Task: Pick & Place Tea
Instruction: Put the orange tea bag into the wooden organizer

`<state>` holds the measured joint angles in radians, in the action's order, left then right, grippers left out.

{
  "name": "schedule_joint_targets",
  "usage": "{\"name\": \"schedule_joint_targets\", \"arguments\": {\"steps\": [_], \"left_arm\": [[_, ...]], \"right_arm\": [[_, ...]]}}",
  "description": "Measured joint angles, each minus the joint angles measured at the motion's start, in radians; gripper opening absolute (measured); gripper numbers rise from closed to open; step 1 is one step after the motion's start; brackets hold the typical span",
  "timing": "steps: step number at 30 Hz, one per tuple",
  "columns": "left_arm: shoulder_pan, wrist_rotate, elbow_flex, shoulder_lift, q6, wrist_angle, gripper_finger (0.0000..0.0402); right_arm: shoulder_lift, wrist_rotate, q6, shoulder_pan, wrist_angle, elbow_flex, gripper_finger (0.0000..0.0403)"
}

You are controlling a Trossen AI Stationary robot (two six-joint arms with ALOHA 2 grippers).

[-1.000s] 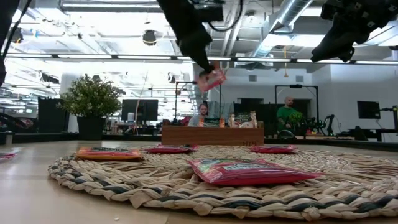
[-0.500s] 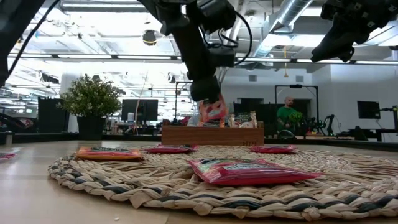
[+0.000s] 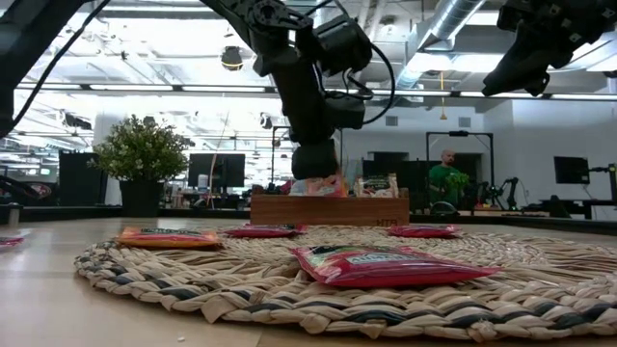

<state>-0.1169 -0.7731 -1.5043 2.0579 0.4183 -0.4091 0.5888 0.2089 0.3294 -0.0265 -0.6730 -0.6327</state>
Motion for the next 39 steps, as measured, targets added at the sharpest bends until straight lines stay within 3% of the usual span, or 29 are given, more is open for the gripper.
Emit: {"name": "schedule_joint_targets", "arguments": {"steps": [26, 39], "left_arm": [[0.006, 0.054, 0.000, 0.000, 0.000, 0.008, 0.0002], [-0.001, 0.010, 0.000, 0.000, 0.005, 0.007, 0.0050]], "right_arm": [[0.000, 0.001, 0.000, 0.000, 0.001, 0.000, 0.0113], [0.000, 0.000, 0.000, 0.000, 0.000, 0.000, 0.0113]]}}
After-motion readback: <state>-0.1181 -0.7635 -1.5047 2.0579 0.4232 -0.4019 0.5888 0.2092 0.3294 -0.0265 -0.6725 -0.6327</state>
